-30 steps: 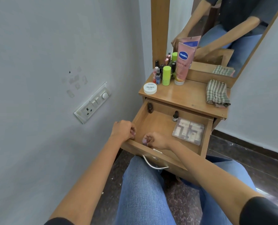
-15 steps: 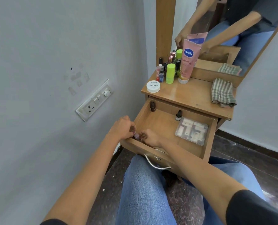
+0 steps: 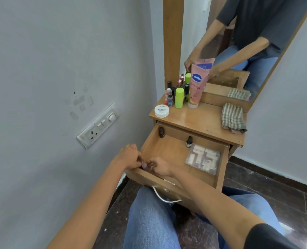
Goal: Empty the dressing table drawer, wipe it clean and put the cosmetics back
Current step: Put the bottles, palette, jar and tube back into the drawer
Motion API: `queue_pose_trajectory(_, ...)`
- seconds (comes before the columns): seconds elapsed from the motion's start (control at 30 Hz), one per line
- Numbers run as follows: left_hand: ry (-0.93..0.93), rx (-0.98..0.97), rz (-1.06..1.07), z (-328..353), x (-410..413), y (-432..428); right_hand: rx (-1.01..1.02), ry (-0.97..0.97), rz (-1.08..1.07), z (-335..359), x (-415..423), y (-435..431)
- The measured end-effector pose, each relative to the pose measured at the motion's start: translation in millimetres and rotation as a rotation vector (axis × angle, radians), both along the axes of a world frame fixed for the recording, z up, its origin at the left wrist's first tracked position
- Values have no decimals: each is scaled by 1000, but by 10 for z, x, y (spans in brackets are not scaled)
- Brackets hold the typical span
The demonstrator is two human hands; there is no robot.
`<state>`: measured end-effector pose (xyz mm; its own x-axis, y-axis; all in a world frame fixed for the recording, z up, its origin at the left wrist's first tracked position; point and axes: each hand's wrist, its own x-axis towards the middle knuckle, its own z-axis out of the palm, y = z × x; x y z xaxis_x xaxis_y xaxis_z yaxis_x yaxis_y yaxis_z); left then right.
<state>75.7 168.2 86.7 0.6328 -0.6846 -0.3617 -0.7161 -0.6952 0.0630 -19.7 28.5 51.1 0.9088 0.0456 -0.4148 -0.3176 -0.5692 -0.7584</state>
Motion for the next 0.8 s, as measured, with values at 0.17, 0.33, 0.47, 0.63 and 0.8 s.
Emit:
queue_pose_trajectory(0.17,8,75,-30,41,7,-21,-19,12,50,41,-20,38)
queue_pose_trajectory(0.33,34,101,-27,80,0,-25,-28,23,46,61,-28,80)
queue_pose_trajectory(0.47,81,59,14,84,-10,4,-40,22,47,72,-40,77)
queue_pose_trajectory(0.63,112,-35,62,76,-5,35,-88,18,72,105,-59,45)
queue_pose_trajectory(0.8,126,-177,81,114,62,-47,-177,-77,66,197,-57,-204)
